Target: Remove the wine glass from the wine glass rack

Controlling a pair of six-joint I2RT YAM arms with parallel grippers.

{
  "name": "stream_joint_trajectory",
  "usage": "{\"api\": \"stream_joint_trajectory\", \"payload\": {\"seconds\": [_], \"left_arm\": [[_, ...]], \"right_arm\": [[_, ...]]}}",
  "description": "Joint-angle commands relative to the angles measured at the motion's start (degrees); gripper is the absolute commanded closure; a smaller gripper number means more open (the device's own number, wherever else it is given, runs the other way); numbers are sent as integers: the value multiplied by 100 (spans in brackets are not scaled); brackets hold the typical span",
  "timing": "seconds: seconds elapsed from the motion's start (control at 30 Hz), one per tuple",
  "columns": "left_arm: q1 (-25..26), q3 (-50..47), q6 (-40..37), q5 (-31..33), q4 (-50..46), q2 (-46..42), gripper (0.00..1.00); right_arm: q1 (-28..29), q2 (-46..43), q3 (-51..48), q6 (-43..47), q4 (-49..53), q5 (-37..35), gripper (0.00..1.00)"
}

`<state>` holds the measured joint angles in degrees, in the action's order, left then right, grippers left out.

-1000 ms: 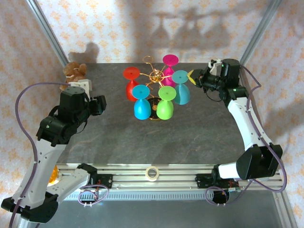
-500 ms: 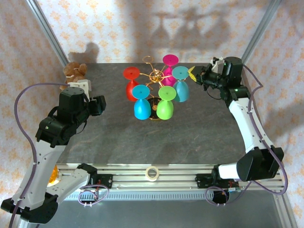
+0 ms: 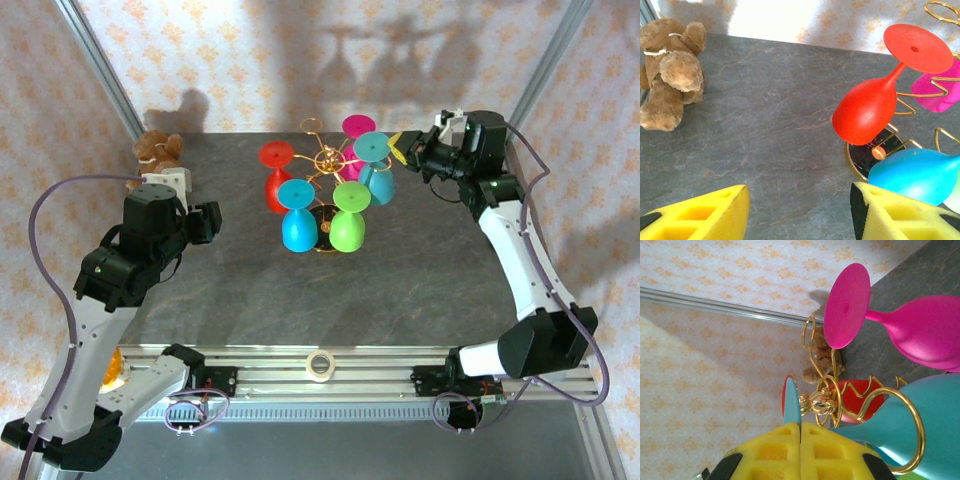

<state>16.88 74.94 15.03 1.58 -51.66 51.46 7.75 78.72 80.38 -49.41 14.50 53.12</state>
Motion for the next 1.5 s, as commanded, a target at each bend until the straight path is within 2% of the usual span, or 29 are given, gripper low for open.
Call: {"api": "stream_joint_trajectory", "payload": {"seconds": [0.0, 1.13, 1.47], "left_arm": [[44, -5, -104, 149, 12, -92, 44], [45, -189, -105, 210, 140, -286, 44], [43, -257, -105, 197, 167, -339, 45]], "right_arm": [[60, 38, 222, 165, 65, -93, 100], [255, 214, 291, 725, 690, -269, 100], [258, -45, 198, 779, 825, -241, 100]]}}
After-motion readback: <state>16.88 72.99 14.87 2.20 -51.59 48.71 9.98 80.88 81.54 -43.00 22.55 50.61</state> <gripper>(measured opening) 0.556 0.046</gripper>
